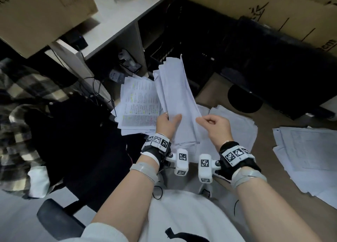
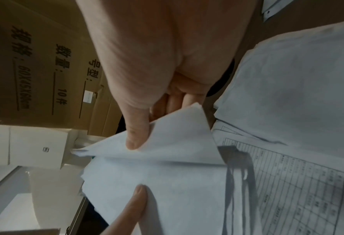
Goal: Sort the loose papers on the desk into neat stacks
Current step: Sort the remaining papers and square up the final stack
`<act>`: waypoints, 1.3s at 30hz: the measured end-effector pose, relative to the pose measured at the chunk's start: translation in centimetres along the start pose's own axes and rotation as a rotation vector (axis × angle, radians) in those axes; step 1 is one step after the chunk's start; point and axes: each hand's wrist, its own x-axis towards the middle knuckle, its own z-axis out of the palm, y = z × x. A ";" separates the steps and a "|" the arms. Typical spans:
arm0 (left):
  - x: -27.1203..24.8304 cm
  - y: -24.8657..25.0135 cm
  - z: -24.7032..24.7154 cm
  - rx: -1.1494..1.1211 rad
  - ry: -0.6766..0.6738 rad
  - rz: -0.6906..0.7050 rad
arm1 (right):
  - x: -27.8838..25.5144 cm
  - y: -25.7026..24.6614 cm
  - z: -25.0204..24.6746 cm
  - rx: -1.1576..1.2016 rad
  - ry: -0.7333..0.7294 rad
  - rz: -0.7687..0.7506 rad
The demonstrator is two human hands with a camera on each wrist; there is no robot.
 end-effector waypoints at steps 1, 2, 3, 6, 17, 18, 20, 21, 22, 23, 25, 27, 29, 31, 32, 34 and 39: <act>0.1 0.1 -0.3 -0.010 -0.027 -0.001 | -0.1 -0.2 0.6 -0.001 0.002 0.001; 0.2 0.2 -0.5 -0.024 -0.051 -0.006 | -0.2 -0.5 1.1 -0.009 0.011 0.005; 0.2 0.4 -0.7 -0.044 -0.067 -0.012 | -0.3 -0.6 1.6 -0.010 0.021 0.000; 0.2 1.2 -1.0 -0.133 -0.106 -0.051 | -0.7 -1.3 2.6 0.027 0.034 0.002; -0.7 1.3 1.0 -0.010 0.006 0.019 | 1.7 1.9 -2.9 -0.017 0.445 0.157; -1.1 1.0 1.5 0.003 0.004 0.015 | 1.8 2.6 -4.1 -0.055 0.423 0.193; -1.8 0.5 2.9 0.032 -0.027 -0.034 | 1.9 3.8 -5.8 -0.118 0.327 0.233; -2.1 0.1 3.8 0.050 -0.049 -0.061 | 1.7 4.4 -6.5 -0.143 0.285 0.243; -2.3 -0.6 4.6 0.068 -0.058 -0.079 | 1.6 5.1 -7.4 -0.168 0.253 0.252; -2.5 -1.2 5.4 0.091 -0.055 -0.096 | 1.3 5.6 -8.2 -0.204 0.231 0.261; -3.1 -2.6 6.9 0.143 -0.004 -0.120 | 0.9 7.1 -10.4 -0.239 0.224 0.311; -3.6 -4.0 8.0 0.166 0.087 -0.132 | 0.6 8.9 -12.7 -0.236 0.250 0.388; -4.3 -5.0 8.6 0.180 0.174 -0.138 | 0.2 10.8 -14.8 -0.264 0.274 0.495; -5.0 -5.6 8.9 0.211 0.202 -0.133 | 0.0 12.8 -16.1 -0.317 0.281 0.608; -5.3 -5.9 9.2 0.236 0.204 -0.133 | -0.1 14.0 -16.4 -0.337 0.262 0.649; -5.8 -6.3 9.8 0.277 0.208 -0.134 | 0.0 15.4 -16.6 -0.384 0.190 0.717; -6.5 -7.1 11.3 0.363 0.212 -0.149 | 0.8 16.9 -16.8 -0.362 0.130 0.780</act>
